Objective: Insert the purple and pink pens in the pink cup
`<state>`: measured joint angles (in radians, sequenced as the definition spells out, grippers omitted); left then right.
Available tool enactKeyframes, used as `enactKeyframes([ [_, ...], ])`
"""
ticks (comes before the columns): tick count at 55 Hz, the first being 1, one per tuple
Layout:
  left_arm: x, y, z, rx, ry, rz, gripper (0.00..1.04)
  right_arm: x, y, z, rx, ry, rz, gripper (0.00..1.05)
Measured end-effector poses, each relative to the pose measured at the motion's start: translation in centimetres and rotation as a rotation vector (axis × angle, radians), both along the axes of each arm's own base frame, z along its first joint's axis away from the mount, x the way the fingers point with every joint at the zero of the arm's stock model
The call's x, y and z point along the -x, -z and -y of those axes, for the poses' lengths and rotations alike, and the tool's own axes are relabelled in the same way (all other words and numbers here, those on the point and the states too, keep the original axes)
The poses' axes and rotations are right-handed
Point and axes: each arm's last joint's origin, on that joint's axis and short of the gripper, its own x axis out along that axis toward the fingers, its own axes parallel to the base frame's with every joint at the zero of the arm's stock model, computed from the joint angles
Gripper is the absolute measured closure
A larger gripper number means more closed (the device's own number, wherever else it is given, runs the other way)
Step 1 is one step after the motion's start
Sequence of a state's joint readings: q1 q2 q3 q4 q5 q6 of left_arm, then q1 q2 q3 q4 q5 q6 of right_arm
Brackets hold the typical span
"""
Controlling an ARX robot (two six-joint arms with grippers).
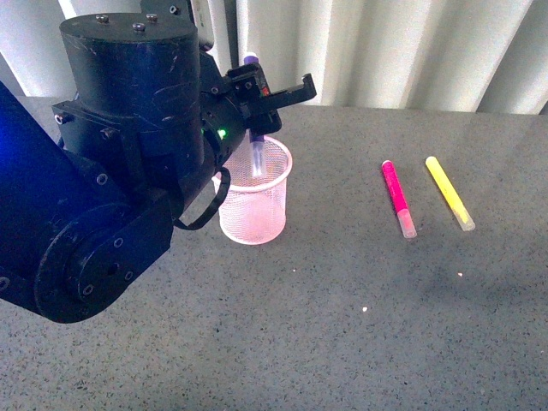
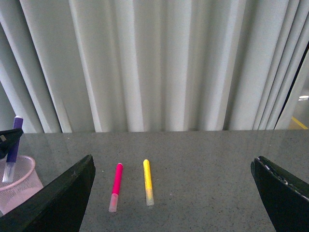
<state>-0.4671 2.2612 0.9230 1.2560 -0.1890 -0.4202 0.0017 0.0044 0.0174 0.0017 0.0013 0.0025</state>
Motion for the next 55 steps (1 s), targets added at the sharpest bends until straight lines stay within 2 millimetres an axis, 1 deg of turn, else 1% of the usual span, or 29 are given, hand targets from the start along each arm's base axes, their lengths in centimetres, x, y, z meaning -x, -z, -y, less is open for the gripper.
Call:
enactKeyframes([
  [5, 0.1, 0.1, -0.1, 0.012, -0.003, -0.015, 0.66, 0.0, 0.0, 0.0, 0.000, 0.000, 0.000, 0.07],
  [9, 0.2, 0.1, -0.3, 0.022, -0.004, -0.022, 0.55, 0.0, 0.0, 0.0, 0.000, 0.000, 0.000, 0.07],
  [14, 0.5, -0.3, -0.6, 0.029, -0.007, -0.024, 0.39, 0.0, 0.0, 0.0, 0.000, 0.000, 0.000, 0.07],
  [15, 0.5, -0.4, -0.7, 0.031, -0.008, -0.026, 0.37, 0.0, 0.0, 0.0, 0.000, 0.000, 0.000, 0.07],
  [17, 0.6, -0.8, -0.9, 0.039, -0.012, -0.029, 0.30, 0.0, 0.0, 0.0, 0.000, 0.000, 0.000, 0.07],
  [21, 1.0, -1.7, -1.5, 0.042, -0.022, -0.043, 0.20, 0.0, 0.0, 0.0, 0.000, 0.000, 0.000, 0.07],
  [23, 1.3, -2.5, -2.0, 0.037, -0.023, -0.052, 0.13, 0.0, 0.0, 0.0, 0.000, 0.000, 0.000, 0.07],
  [26, 2.0, -3.6, -2.6, 0.024, -0.010, -0.060, 0.05, 0.0, 0.0, 0.0, 0.000, 0.000, 0.000, 0.07],
  [30, 2.9, -5.3, -3.4, -0.011, 0.014, -0.066, 0.07, 0.0, 0.0, 0.0, 0.000, 0.000, 0.000, 0.07],
  [35, 5.1, -7.3, -5.0, -0.129, 0.096, -0.134, 0.07, 0.0, 0.0, 0.0, 0.000, 0.000, 0.000, 0.07],
  [37, 5.9, -7.8, -5.7, -0.163, 0.120, -0.166, 0.07, 0.0, 0.0, 0.0, 0.000, 0.000, 0.000, 0.07],
  [40, 7.8, -8.7, -7.1, -0.242, 0.152, -0.230, 0.07, 0.0, 0.0, 0.0, 0.000, 0.000, 0.000, 0.07],
  [41, 8.1, -8.8, -7.4, -0.260, 0.160, -0.237, 0.07, 0.0, 0.0, 0.0, 0.000, 0.000, 0.000, 0.07],
  [43, 9.4, -9.2, -8.3, -0.306, 0.168, -0.269, 0.07, 0.0, 0.0, 0.0, 0.000, 0.000, 0.000, 0.07],
  [45, 10.1, -9.3, -8.7, -0.326, 0.169, -0.280, 0.07, 0.0, 0.0, 0.0, 0.000, 0.001, 0.000, 0.07],
  [51, 10.7, -10.1, -9.2, -0.358, 0.167, -0.247, 0.07, 0.0, 0.0, 0.0, 0.000, -0.001, 0.000, 0.07],
  [55, 10.6, -10.0, -9.2, -0.379, 0.157, -0.245, 0.07, 0.0, 0.0, 0.0, 0.000, -0.002, 0.000, 0.07],
])
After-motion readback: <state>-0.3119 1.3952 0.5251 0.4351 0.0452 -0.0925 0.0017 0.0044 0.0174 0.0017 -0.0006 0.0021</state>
